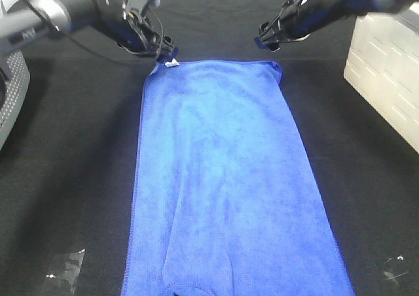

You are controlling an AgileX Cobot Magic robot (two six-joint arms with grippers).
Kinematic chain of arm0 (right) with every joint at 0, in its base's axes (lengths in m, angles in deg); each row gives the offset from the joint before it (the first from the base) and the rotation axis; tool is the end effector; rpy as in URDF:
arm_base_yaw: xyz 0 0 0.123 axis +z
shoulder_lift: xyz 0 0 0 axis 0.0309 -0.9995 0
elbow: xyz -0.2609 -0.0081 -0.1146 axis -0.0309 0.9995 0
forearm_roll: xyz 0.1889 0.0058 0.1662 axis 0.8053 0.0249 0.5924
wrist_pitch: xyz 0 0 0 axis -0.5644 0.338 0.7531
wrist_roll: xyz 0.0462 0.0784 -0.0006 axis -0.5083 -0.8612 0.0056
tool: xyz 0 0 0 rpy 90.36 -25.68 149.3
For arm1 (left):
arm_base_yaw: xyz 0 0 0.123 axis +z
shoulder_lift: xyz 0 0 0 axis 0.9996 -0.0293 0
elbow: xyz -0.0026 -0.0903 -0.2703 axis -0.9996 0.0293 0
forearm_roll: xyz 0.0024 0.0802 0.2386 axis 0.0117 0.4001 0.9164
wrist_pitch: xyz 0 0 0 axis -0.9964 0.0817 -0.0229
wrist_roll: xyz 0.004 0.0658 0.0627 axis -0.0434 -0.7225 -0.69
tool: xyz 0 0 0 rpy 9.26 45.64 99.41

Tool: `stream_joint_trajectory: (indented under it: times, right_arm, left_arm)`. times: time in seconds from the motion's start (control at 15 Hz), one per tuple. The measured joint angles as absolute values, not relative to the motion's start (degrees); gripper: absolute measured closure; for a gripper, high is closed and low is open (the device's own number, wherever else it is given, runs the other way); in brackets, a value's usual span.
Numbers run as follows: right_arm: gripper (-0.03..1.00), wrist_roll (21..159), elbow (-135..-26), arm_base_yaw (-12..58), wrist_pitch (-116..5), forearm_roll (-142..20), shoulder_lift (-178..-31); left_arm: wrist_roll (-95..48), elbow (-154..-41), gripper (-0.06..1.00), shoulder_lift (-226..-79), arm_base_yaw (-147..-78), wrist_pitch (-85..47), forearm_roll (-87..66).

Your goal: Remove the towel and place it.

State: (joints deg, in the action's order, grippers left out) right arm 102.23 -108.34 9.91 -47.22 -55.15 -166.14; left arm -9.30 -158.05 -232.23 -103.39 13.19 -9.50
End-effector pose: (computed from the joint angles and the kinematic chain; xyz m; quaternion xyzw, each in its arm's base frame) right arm 0.5258 0.1154 0.1689 -0.2758 0.8568 -0.0064 0.4357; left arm 0.5630 -0.1640 0.1433 0.2213 0.8886 -0.0785 0.3940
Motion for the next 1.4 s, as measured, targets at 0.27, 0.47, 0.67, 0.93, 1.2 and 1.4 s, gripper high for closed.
stream_joint_trajectory:
  times: [0.27,0.47,0.67,0.93,1.2,1.4]
  right_arm:
    - [0.22,100.23,-108.34,9.91,-17.48,-49.08,-155.31]
    - [0.22,90.89,-108.34,9.91,-3.21,-49.42,-147.69]
    - [0.22,79.20,-108.34,9.91,2.97,-55.09,-140.01]
    - [0.22,73.99,-108.51,2.24,5.04,-57.73,-136.34]
    - [0.22,73.07,-108.51,-8.42,5.04,-56.47,-135.14]
    - [0.22,72.61,-103.70,-8.88,5.04,-60.31,-128.61]
  left_arm:
    - [0.84,-158.05,0.28,-224.44,-103.39,40.46,-8.52]
    - [8.75,-158.05,0.28,-219.00,-103.39,46.25,-5.03]
    - [12.65,-158.05,0.28,-212.70,-102.70,46.48,-2.05]
    - [12.65,-155.24,0.28,-205.82,-95.19,46.59,5.17]
    - [11.33,-149.57,0.28,-200.84,-85.97,46.94,6.49]
    - [9.78,-142.46,0.28,-195.05,-85.45,46.88,6.26]
